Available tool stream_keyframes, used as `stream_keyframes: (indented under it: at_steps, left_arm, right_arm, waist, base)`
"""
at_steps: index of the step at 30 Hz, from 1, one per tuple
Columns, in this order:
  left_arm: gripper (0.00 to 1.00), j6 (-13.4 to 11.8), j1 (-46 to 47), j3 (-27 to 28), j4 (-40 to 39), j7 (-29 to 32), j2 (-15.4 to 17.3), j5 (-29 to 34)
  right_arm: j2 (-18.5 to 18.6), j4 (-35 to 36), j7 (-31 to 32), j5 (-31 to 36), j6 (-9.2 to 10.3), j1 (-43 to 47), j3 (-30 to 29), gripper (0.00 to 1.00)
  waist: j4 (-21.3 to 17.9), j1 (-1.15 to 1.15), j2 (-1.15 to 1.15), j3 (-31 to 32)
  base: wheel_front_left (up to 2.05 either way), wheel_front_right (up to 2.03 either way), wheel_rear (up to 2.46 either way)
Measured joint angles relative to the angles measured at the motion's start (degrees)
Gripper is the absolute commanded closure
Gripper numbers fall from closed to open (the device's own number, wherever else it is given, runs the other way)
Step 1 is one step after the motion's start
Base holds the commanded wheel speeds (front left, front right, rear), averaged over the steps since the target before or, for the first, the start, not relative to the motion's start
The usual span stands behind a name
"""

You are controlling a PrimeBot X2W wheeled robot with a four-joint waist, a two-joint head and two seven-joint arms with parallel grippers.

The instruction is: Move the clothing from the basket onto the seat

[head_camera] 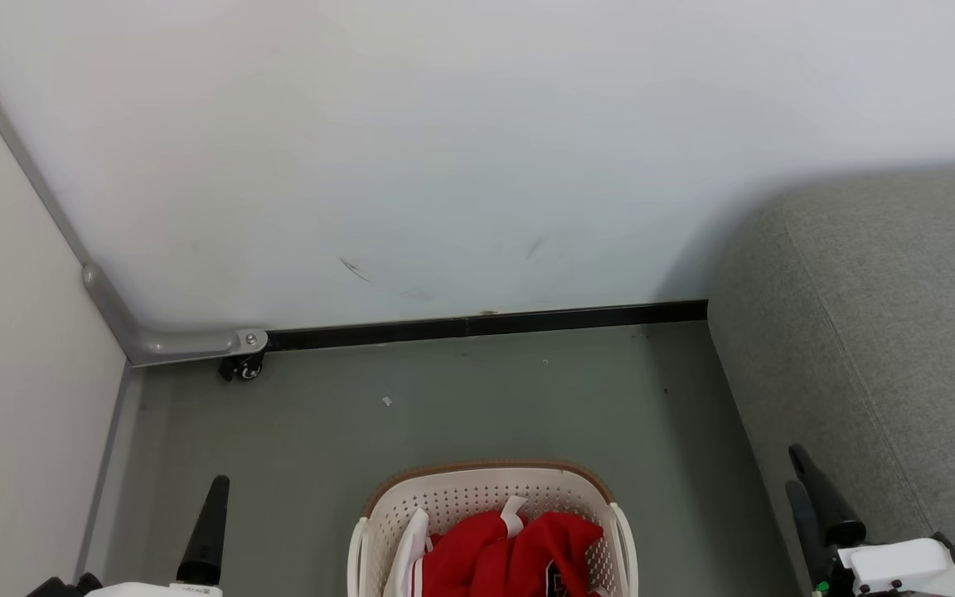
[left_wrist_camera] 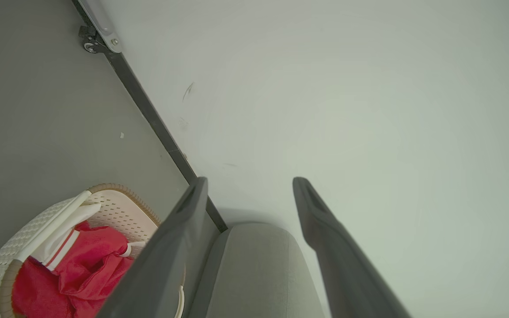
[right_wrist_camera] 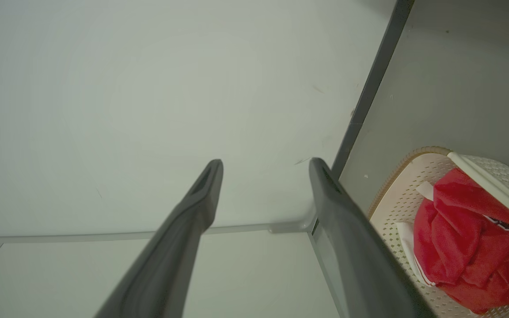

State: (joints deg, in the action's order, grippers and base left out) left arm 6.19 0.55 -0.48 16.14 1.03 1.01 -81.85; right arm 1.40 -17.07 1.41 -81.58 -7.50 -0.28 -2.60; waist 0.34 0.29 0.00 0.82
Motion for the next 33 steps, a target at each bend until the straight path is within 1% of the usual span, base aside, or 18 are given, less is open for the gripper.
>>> stream_keyframes:
  at_steps: [10,12,15,19,23,25,31,32,33]
  left_arm:
    - [0.00,-1.9,0.1,-2.4,-1.8,-1.9,1.1,10.3]
    - [0.00,-2.0,0.1,-2.6,-2.0,-2.0,1.2,11.2]
    - [0.00,-2.6,0.1,-3.5,-2.5,-2.7,1.4,14.4]
    - [0.00,-3.7,0.1,-4.6,-3.3,-3.6,2.0,19.1]
    - [0.00,-4.8,0.1,-5.9,-4.0,-4.3,2.8,24.1]
    - [0.00,-5.5,0.1,-6.6,-4.3,-4.7,2.9,26.4]
    - [0.00,-7.2,0.1,-8.8,-5.0,-5.9,4.1,33.7]
    - [0.00,-7.9,0.0,-9.4,-5.2,-6.2,4.4,36.0]
    - [0.00,-8.2,0.0,-9.7,-5.3,-6.5,4.5,37.0]
  right_arm:
    - [0.6,1.3,-2.3,11.0,0.00,0.0,1.1,0.00]
    - [0.6,1.4,-2.5,12.2,0.00,0.0,1.3,0.00]
    - [0.7,1.7,-3.1,15.3,0.00,0.0,1.6,0.00]
    - [0.7,1.8,-3.9,20.2,0.00,0.1,2.4,0.00]
    - [0.7,2.1,-4.5,25.2,0.00,0.1,3.4,0.00]
    - [0.7,2.2,-5.0,27.7,0.00,0.3,3.6,0.00]
    - [0.7,2.5,-6.2,35.4,0.00,1.3,4.7,0.00]
    - [0.7,2.8,-6.7,37.7,0.00,1.3,4.9,0.00]
    - [0.7,3.0,-6.9,38.8,0.00,1.3,5.0,0.00]
  waist:
    - [0.4,0.51,0.00,1.1]
    - [0.4,0.55,0.00,1.2]
    - [0.6,0.64,0.00,1.6]
    - [0.8,0.71,0.00,2.0]
    - [1.0,0.71,0.00,2.4]
    - [1.0,0.67,0.00,2.5]
    - [1.1,0.40,0.00,2.6]
    - [1.1,0.29,0.00,2.6]
    - [1.1,0.24,0.00,2.6]
  base:
    - [0.00,0.00,0.00]
    - [0.00,0.00,0.00]
    - [0.00,0.00,0.00]
    - [0.00,0.00,0.00]
    - [0.00,0.00,0.00]
    - [0.00,0.00,0.00]
    - [0.00,0.00,0.00]
    - [0.00,0.00,0.00]
    - [0.00,0.00,0.00]
